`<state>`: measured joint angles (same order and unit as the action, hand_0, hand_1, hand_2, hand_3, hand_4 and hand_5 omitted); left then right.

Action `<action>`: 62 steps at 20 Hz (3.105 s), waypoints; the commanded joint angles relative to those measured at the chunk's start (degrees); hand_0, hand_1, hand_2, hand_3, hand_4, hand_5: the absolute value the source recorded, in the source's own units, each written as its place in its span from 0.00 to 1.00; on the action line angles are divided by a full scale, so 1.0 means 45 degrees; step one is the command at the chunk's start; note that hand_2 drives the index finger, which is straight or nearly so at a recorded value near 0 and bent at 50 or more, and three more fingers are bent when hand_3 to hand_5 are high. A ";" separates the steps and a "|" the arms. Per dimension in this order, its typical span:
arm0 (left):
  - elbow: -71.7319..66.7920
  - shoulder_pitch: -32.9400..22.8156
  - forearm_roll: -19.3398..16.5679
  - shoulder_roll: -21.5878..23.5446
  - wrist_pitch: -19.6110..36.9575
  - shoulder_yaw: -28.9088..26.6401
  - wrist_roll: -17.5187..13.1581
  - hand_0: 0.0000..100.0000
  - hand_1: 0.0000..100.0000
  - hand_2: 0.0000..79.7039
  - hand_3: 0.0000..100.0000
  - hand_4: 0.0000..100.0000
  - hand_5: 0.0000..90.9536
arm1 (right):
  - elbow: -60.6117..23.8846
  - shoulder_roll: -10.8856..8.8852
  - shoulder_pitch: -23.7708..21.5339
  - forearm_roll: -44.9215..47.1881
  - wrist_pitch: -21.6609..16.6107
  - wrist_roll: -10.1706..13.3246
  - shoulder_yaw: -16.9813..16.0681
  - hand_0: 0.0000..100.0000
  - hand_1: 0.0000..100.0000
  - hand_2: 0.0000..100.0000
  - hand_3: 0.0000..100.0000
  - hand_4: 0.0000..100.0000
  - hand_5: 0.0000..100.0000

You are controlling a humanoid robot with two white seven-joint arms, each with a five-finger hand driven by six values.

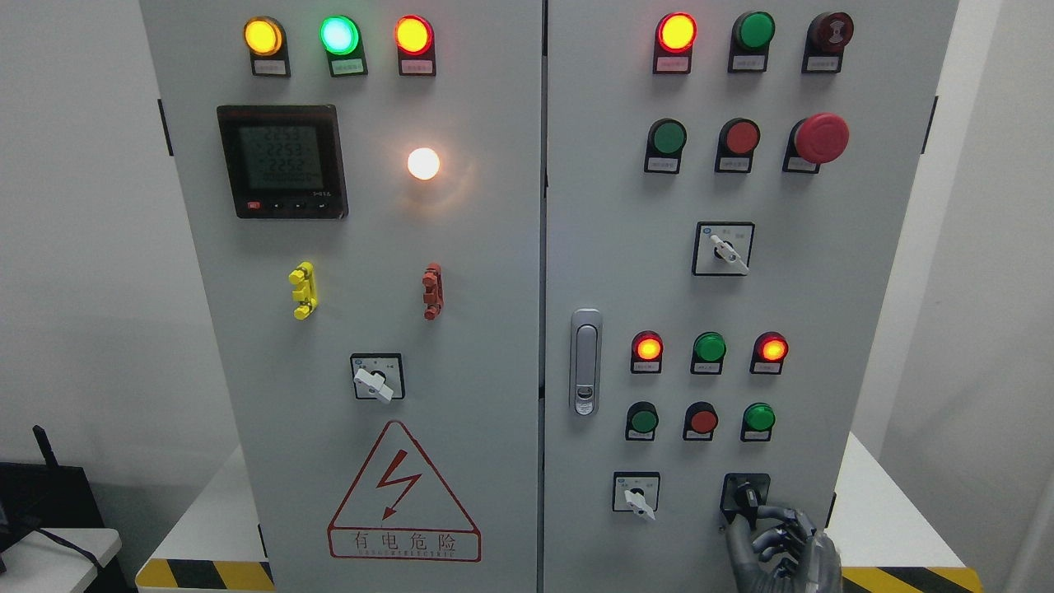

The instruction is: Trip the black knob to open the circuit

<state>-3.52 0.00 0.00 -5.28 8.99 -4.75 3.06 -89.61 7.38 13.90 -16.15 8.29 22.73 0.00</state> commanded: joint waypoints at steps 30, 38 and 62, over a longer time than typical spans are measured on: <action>0.0000 0.0098 -0.0410 -0.0017 -0.0005 0.0000 0.0003 0.12 0.39 0.00 0.00 0.00 0.00 | -0.0009 0.0059 0.0055 0.0210 0.0014 -0.0033 -0.0332 0.56 0.78 0.52 0.86 0.88 0.95; 0.0000 0.0098 -0.0410 0.0002 -0.0005 0.0000 0.0003 0.12 0.39 0.00 0.00 0.00 0.00 | 0.0030 0.0059 0.0055 0.0229 0.0033 -0.0033 -0.0254 0.56 0.77 0.54 0.86 0.89 0.95; 0.0000 0.0098 -0.0410 -0.0017 -0.0005 0.0000 0.0003 0.12 0.39 0.00 0.00 0.00 0.00 | 0.0167 0.0059 0.0075 0.0912 0.0014 -0.0111 -0.0137 0.57 0.74 0.57 0.89 0.91 0.96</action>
<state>-3.51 0.00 0.00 -5.28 8.99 -4.75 3.06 -89.10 7.65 14.16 -13.18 8.23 22.28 0.00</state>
